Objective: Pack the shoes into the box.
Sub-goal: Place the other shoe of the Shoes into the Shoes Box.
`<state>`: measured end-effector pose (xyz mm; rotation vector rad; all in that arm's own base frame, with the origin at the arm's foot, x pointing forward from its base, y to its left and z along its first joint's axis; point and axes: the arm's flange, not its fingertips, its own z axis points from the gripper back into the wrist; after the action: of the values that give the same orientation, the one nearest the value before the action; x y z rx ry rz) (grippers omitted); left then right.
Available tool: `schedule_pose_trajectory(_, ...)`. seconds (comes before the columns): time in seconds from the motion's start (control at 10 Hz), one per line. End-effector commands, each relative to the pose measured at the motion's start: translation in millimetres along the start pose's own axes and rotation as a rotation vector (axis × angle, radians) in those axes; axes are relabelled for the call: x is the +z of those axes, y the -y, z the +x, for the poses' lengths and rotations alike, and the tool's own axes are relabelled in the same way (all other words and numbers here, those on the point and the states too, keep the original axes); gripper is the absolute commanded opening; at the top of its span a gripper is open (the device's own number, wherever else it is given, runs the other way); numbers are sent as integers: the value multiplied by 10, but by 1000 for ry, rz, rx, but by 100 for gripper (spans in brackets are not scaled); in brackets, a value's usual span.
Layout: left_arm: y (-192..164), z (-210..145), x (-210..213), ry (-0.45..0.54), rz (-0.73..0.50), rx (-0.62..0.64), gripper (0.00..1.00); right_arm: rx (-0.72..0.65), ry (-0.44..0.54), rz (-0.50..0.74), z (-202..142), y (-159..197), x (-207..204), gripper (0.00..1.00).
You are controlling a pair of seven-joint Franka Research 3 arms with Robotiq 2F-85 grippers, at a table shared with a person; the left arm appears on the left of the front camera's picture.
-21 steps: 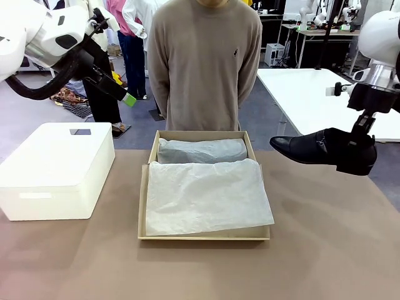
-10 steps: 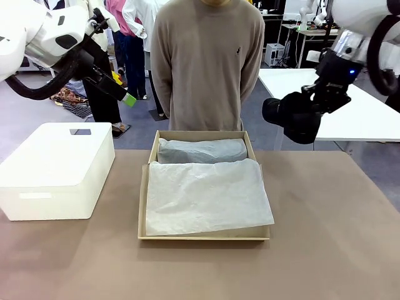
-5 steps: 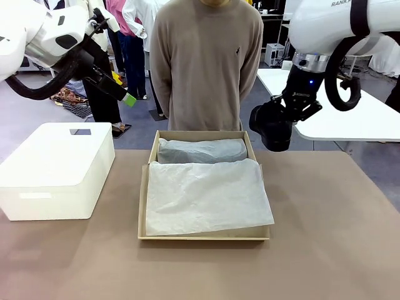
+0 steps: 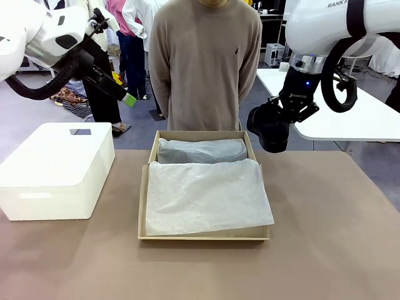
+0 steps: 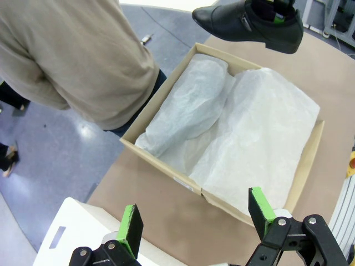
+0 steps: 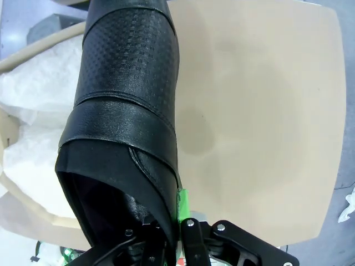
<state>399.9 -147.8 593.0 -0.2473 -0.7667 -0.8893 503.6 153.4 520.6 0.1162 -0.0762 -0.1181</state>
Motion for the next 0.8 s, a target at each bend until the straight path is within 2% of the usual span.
schedule_pose_trajectory(0.0,-17,-18,-3,15,-17,-9,100,1,11,-2,-7,14,37,0)
schedule_pose_trajectory(0.2,-17,-18,-3,15,-17,-9,100,0,0,0,0,0,-1,0)
schedule_pose_trajectory(0.3,-17,-18,-3,15,-17,-9,100,-89,42,41,-48,-74,-3,0)
schedule_pose_trajectory(0.5,-17,-18,-3,15,-17,-9,100,-245,138,47,-201,-326,98,0)
schedule_pose_trajectory(0.7,-17,-18,-3,15,-17,-9,100,-422,159,35,-356,-594,143,0)
